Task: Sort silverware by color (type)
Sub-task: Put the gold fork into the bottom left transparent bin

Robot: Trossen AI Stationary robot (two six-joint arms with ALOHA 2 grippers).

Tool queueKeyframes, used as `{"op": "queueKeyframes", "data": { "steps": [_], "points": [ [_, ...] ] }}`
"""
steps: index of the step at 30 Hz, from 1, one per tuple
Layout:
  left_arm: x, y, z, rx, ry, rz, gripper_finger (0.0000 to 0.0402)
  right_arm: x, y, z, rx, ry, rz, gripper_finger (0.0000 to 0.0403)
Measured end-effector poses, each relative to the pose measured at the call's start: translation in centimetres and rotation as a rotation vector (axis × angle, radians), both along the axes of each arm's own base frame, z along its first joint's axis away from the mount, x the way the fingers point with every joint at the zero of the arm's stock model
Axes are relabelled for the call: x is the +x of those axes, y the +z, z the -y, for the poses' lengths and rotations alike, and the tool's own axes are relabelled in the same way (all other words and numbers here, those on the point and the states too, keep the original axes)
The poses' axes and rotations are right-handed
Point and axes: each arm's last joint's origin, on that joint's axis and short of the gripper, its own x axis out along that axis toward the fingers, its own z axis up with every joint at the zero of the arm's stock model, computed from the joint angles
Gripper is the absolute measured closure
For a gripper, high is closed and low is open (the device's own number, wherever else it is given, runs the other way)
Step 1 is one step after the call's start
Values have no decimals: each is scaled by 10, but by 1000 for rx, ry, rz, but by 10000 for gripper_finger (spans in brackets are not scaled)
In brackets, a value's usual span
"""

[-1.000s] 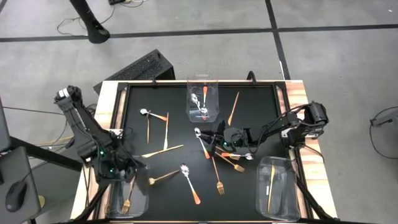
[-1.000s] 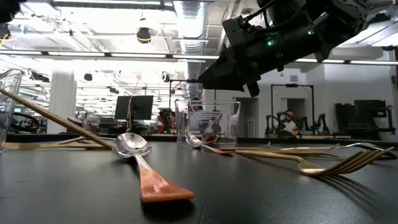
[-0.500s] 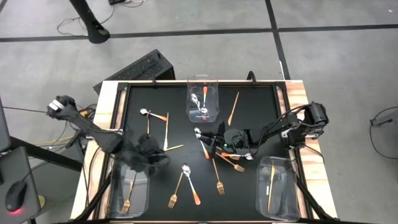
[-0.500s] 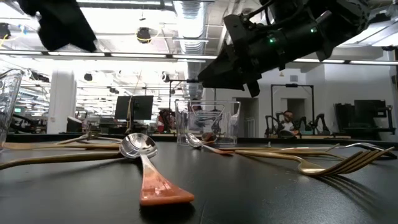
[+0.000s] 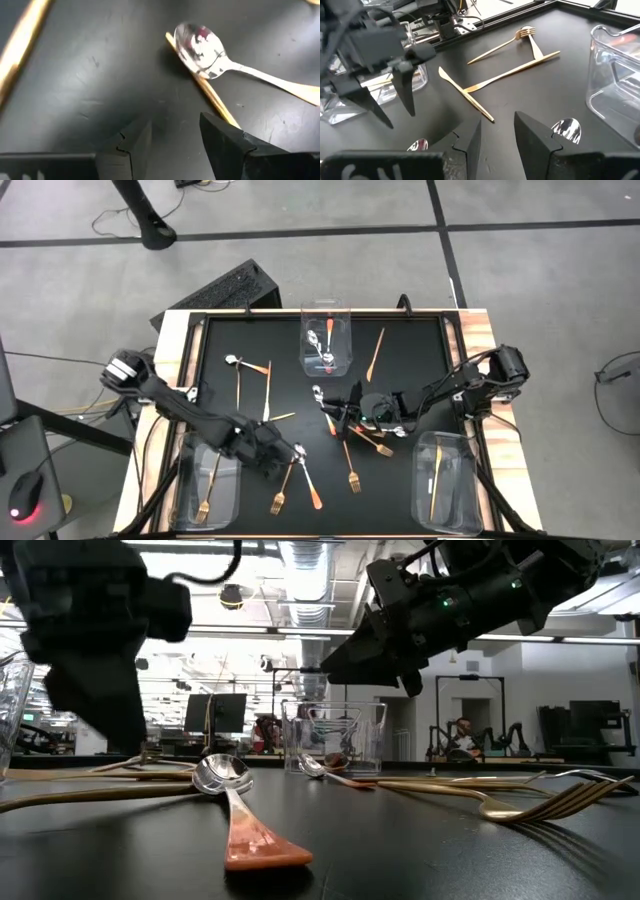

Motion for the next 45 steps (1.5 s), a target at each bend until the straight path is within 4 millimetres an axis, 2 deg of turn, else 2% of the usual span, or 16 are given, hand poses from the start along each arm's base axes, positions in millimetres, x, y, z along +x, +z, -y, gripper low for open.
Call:
{"op": "queueKeyframes", "data": {
  "steps": [8,18,25,29,33,37,41,45],
  "points": [
    [7,-12,19,-127,14,30,246,-1,0,-5,24,7,7,264],
    [4,-11,28,-184,58,26,246,-3,3,-20,20,52,28,264],
    [17,9,31,-111,2,64,246,-3,2,-18,-9,34,23,264],
    [16,18,29,-36,39,17,246,-3,2,-19,-12,31,23,264],
    [19,22,30,-24,69,58,246,-3,2,-21,-14,39,22,264],
    [29,12,35,-20,64,71,246,-4,2,-22,-15,41,19,264],
    [42,-2,46,-9,4,-44,246,-5,0,-22,-20,42,-2,264],
    [52,-6,53,51,-18,-144,246,-6,-1,-26,-23,54,-17,264]
  ]
}}
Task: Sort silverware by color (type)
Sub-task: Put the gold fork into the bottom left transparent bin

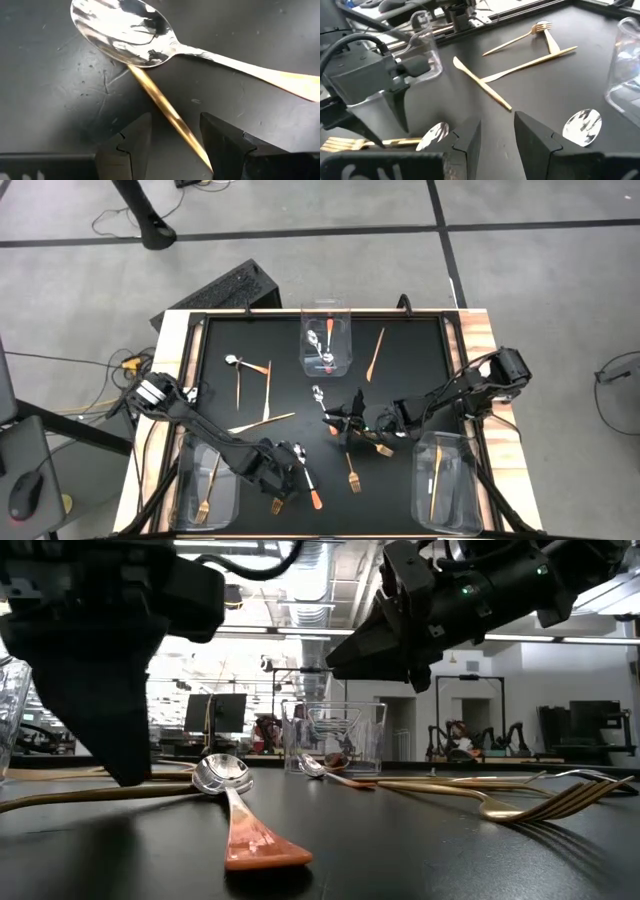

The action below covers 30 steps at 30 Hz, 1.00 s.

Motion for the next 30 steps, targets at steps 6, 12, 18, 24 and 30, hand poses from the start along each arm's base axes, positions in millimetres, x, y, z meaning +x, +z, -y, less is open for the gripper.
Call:
{"op": "queueKeyframes", "data": {
  "steps": [6,12,18,24,30],
  "points": [
    [9,-7,7,29,-25,-38,246,-2,-1,-6,-3,19,-11,264],
    [6,-13,5,54,-54,-65,294,-3,-2,-7,-13,4,-17,270],
    [-2,-8,-5,138,-84,-121,388,-3,-2,-7,-15,-1,-20,287],
    [-6,-2,-19,224,-61,-172,394,-3,-2,-7,-16,-1,-23,296],
    [-9,35,-32,304,-11,-21,395,-3,-3,-7,-11,0,-28,297]
  ]
}}
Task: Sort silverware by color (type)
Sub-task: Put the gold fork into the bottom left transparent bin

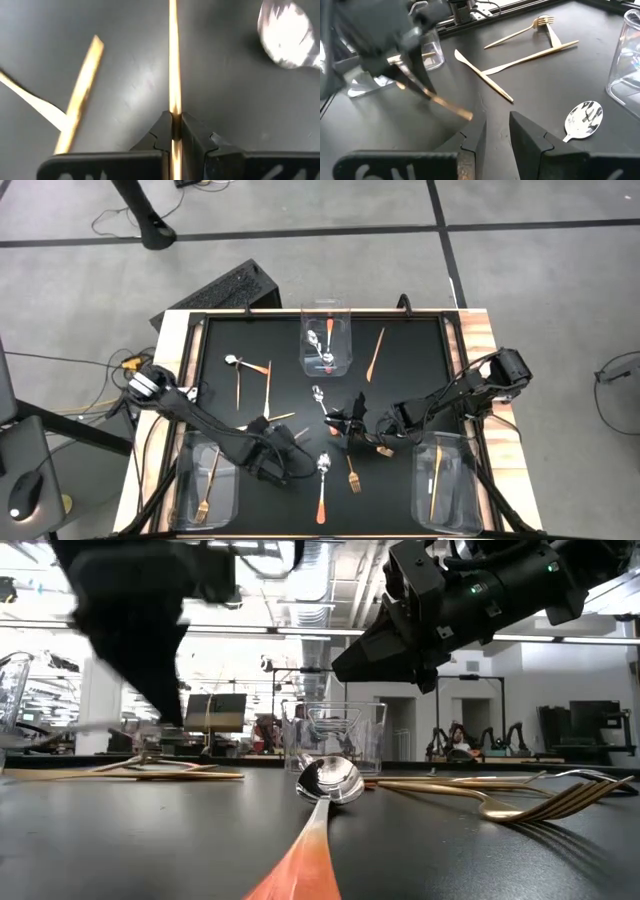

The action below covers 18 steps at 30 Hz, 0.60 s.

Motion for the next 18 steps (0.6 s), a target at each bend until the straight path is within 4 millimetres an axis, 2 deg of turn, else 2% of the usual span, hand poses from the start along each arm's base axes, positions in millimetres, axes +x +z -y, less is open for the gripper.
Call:
{"op": "queueKeyframes", "data": {
  "steps": [5,10,15,18],
  "points": [
    [-23,54,-14,81,65,194,394,0,0,-1,-1,4,-3,297],
    [-77,102,-22,85,173,327,393,-1,-2,-1,-6,4,-20,297],
    [-134,114,-25,12,336,221,393,0,-2,3,-5,-9,-19,297],
    [-154,112,-13,-48,409,192,393,1,-2,6,-5,-19,-19,297]
  ]
}}
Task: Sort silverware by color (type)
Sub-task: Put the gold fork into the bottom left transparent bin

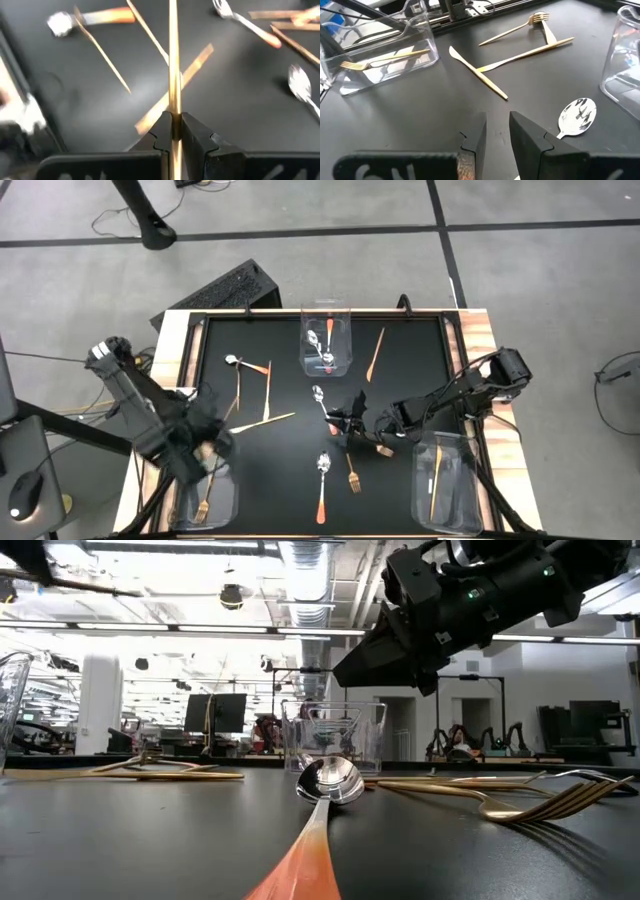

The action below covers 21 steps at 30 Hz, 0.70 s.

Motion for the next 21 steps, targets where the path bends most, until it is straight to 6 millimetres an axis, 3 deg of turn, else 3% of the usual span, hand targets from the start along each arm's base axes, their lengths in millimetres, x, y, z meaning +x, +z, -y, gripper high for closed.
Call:
{"op": "queueKeyframes", "data": {
  "steps": [4,12,15,21],
  "points": [
    [-14,-20,20,-50,13,48,393,0,0,0,0,-2,0,297],
    [-13,-76,43,-90,5,-105,389,1,0,2,1,-7,0,297],
    [-18,-82,46,-107,11,-183,381,0,0,2,1,-6,0,297],
    [-19,-85,53,-187,6,-170,358,1,1,2,4,-7,9,297]
  ]
}}
